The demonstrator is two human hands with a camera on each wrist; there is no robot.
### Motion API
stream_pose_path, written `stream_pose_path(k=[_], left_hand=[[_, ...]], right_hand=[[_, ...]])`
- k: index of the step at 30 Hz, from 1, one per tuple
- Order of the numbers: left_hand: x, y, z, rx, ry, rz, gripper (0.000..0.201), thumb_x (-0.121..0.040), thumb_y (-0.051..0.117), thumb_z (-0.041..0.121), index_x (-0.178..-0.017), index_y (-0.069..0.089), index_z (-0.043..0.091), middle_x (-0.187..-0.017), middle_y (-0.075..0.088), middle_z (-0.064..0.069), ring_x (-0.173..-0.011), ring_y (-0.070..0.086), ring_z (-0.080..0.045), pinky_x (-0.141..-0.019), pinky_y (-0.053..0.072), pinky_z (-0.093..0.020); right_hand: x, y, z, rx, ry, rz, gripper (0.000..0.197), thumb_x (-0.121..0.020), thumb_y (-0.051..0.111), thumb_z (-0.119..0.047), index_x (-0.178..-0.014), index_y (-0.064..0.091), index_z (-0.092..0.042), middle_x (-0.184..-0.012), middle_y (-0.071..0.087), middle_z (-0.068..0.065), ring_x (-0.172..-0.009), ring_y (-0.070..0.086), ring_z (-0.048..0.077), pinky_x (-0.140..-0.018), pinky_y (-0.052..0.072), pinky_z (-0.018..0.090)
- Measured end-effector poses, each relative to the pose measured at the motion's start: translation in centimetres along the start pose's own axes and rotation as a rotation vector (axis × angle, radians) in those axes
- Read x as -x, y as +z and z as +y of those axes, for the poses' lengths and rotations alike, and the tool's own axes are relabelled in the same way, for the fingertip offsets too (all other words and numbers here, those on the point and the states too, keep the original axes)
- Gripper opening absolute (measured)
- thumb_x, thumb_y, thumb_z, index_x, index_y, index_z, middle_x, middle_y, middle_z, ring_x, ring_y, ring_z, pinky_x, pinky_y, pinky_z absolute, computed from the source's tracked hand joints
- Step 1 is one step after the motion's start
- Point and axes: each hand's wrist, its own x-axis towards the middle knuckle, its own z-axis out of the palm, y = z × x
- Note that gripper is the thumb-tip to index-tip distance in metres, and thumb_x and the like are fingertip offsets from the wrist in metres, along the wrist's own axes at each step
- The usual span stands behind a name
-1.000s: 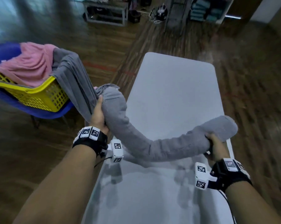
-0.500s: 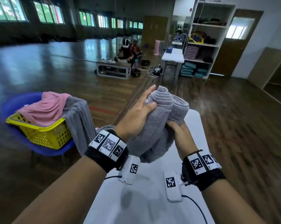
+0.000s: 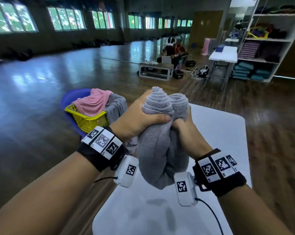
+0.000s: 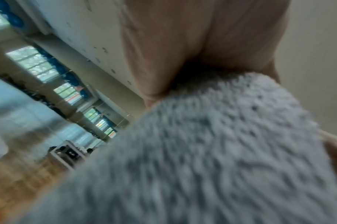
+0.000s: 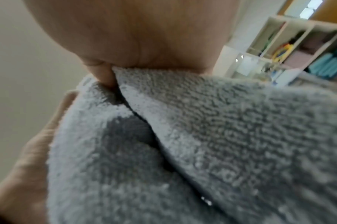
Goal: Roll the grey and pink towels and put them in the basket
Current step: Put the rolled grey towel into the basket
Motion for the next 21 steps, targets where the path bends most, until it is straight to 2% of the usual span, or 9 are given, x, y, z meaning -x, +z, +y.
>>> stream_pose_path(k=[3,6,9,12,14,15,17,19,21], left_hand=[[2.4,-1.3,0.6,-0.019,0.042,0.215,0.048,-0.072,0.078,0.007,-0.113,0.053,0.008,-0.102,0.067,-0.001,-0.097,0.064,-0.012,-0.085,0.049,-0.027],[4.3,-3.5,2.1,0.05,0.063,0.406,0.046,-0.073,0.074,0.006,-0.114,0.053,0.003,-0.101,0.067,-0.003,-0.095,0.064,-0.014,-0.086,0.051,-0.03],[6.1,-6.6,3.1,0.298,0.073,0.572,0.043,-0.078,0.068,0.007,-0.117,0.055,-0.001,-0.107,0.062,-0.02,-0.1,0.061,-0.034,-0.096,0.048,-0.059],[8.1,-10.2,2.8,0.572,0.032,0.678,0.04,-0.08,0.065,0.012,-0.119,0.057,0.006,-0.118,0.051,-0.029,-0.11,0.05,-0.046,-0.099,0.033,-0.074],[9.5,-12.5,2.0,0.662,-0.016,0.716,0.048,-0.081,0.064,0.015,-0.126,0.053,0.002,-0.13,0.045,-0.034,-0.121,0.044,-0.05,-0.102,0.029,-0.074],[10.4,-13.5,1.6,0.692,-0.043,0.74,0.053,-0.082,0.064,0.017,-0.131,0.051,-0.001,-0.135,0.042,-0.035,-0.124,0.043,-0.051,-0.104,0.028,-0.073],[12.1,-15.9,0.8,0.708,-0.036,0.802,0.046,-0.083,0.064,0.02,-0.125,0.054,0.004,-0.129,0.047,-0.032,-0.117,0.048,-0.047,-0.105,0.03,-0.07],[13.9,-18.7,-0.5,0.692,-0.022,0.87,0.037,-0.085,0.064,0.018,-0.12,0.057,0.011,-0.119,0.053,-0.028,-0.108,0.054,-0.039,-0.102,0.039,-0.064],[16.0,-22.0,-2.0,0.644,-0.024,0.918,0.029,-0.086,0.064,0.016,-0.115,0.062,0.013,-0.109,0.064,-0.021,-0.099,0.063,-0.033,-0.091,0.052,-0.052]], right_hand=[[0.0,2.7,1.2,-0.218,0.032,-0.026,0.058,-0.076,0.057,-0.04,-0.131,0.036,-0.037,-0.129,0.055,-0.003,-0.12,0.055,0.011,-0.105,0.041,0.042],[1.1,5.4,3.2,-0.18,0.045,-0.131,0.069,-0.08,0.059,-0.057,-0.139,0.03,-0.038,-0.136,0.05,-0.011,-0.122,0.051,0.003,-0.102,0.043,0.032],[2.8,7.7,6.8,-0.134,0.091,-0.157,0.063,-0.086,0.061,-0.048,-0.138,0.035,-0.025,-0.13,0.055,-0.01,-0.117,0.055,0.001,-0.093,0.049,0.02],[3.5,10.4,9.6,-0.244,0.25,-0.151,0.051,-0.082,0.066,-0.04,-0.128,0.045,-0.031,-0.125,0.06,-0.009,-0.111,0.061,0.006,-0.084,0.055,0.026],[3.2,12.8,10.7,-0.386,0.411,-0.182,0.044,-0.08,0.067,-0.037,-0.121,0.053,-0.036,-0.117,0.067,-0.008,-0.102,0.067,0.01,-0.069,0.058,0.03],[2.8,14.2,11.2,-0.45,0.456,-0.189,0.039,-0.083,0.067,-0.031,-0.121,0.057,-0.032,-0.115,0.069,-0.004,-0.101,0.068,0.016,-0.067,0.058,0.033],[1.7,16.9,12.0,-0.51,0.467,-0.19,0.035,-0.087,0.066,-0.019,-0.122,0.062,-0.019,-0.115,0.069,0.008,-0.104,0.067,0.027,-0.077,0.057,0.041],[0.6,19.6,12.8,-0.478,0.46,-0.178,0.036,-0.084,0.069,-0.016,-0.12,0.063,-0.012,-0.114,0.069,0.015,-0.104,0.066,0.032,-0.083,0.055,0.044],[-0.7,22.2,14.0,-0.418,0.478,-0.164,0.036,-0.083,0.071,-0.013,-0.117,0.062,-0.007,-0.112,0.069,0.017,-0.104,0.066,0.033,-0.089,0.053,0.047]])
